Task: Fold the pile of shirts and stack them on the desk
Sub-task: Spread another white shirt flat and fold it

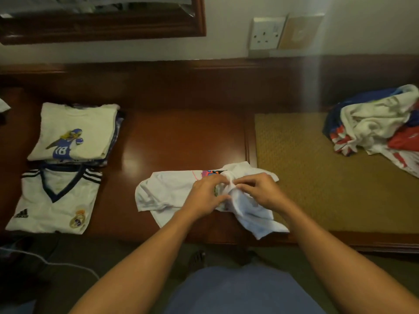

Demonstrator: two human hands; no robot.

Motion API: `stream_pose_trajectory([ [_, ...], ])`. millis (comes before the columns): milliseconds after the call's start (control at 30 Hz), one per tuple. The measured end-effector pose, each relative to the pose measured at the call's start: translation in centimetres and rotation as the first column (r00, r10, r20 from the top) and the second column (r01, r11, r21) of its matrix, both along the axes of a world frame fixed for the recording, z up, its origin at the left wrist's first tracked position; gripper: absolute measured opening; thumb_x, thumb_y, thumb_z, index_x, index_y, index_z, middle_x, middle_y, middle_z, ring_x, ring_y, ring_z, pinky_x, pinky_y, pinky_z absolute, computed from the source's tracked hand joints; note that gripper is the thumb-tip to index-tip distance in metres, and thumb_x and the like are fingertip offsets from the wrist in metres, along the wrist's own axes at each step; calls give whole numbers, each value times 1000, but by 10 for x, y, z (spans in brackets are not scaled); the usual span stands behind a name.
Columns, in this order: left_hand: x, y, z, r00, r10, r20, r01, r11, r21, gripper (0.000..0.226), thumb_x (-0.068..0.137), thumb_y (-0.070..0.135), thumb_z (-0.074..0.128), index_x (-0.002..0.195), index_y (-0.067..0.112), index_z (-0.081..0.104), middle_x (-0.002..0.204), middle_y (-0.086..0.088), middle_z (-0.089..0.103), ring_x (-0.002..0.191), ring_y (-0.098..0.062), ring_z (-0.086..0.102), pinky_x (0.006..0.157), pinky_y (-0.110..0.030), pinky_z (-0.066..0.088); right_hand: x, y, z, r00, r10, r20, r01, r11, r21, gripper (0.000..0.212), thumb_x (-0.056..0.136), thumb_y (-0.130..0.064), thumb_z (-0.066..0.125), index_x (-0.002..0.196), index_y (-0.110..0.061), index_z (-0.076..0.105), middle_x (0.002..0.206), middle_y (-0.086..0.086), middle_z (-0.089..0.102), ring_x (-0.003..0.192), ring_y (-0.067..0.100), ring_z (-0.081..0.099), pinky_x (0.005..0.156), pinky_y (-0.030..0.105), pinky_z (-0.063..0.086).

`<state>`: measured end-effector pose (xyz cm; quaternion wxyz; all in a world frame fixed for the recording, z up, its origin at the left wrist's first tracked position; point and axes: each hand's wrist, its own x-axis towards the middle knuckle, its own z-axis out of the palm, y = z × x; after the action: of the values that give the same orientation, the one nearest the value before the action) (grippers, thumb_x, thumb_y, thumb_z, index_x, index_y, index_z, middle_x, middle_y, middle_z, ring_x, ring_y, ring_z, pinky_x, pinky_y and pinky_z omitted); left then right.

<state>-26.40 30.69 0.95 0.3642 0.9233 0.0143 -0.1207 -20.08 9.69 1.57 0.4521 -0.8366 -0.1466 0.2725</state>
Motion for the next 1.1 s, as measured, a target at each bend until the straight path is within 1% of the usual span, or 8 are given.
stream_pose_trajectory([
  [67,5,-4,-2,999,45,-31,-45,999,19,15,89,27,74,103,24,74,110,5,72,102,-17,64,94,-38,53,3,-2,-1,999,-29,-16,29,1000,5,17,94,-13,70,109,-17,78,101,-10,76,85,1,71,75,17,54],
  [233,-5,23,-15,923,382,-47,-378,923,75,6,92,18,69,96,18,73,94,-2,71,82,-16,63,74,-27,46,22,-34,-25,986,-120,119,156,912,-379,32,96,-12,66,126,-23,69,123,-2,67,107,16,60,89,32,52],
  [333,-20,36,-16,823,566,-46,-562,824,76,9,94,18,68,101,13,70,90,-4,68,82,-18,63,71,-26,42,34,-45,-39,980,83,178,30,832,-554,51,95,-24,67,144,-30,54,141,4,56,131,30,46,106,44,38],
  [500,-34,4,-28,837,468,-283,-479,877,31,33,85,42,77,105,18,63,95,3,65,91,-18,64,67,-22,44,39,-26,-56,955,201,219,-25,788,-615,43,95,-42,66,137,-36,58,144,-4,52,130,24,40,103,41,33],
  [600,-36,-22,-47,831,402,-385,-389,914,114,62,76,61,75,120,21,56,112,5,59,104,-17,59,84,-30,53,42,-15,-57,946,156,283,32,826,-563,19,94,-42,66,108,-32,73,121,-9,64,115,20,47,92,39,36],
  [800,-25,-17,-37,800,542,-258,-534,839,108,24,98,29,61,79,15,61,82,-5,65,83,-27,63,68,-31,40,65,-22,-19,947,-310,86,322,924,-205,4,95,-22,68,91,-20,69,87,-3,68,85,19,66,74,38,55],
  [967,-12,55,14,560,784,-267,-828,541,-147,21,102,23,59,92,9,72,81,-9,68,73,-24,63,60,-34,57,95,-51,22,868,-461,186,479,875,-66,9,94,-6,63,92,-15,66,91,4,68,90,26,65,70,33,50],
  [1100,-2,123,56,515,852,-97,-855,502,-130,20,101,12,56,109,2,71,100,-21,68,81,-25,59,71,-33,46,103,-54,52,902,-377,212,394,918,-45,27,99,-6,44,106,-25,61,104,0,64,95,29,63,78,44,56],
])
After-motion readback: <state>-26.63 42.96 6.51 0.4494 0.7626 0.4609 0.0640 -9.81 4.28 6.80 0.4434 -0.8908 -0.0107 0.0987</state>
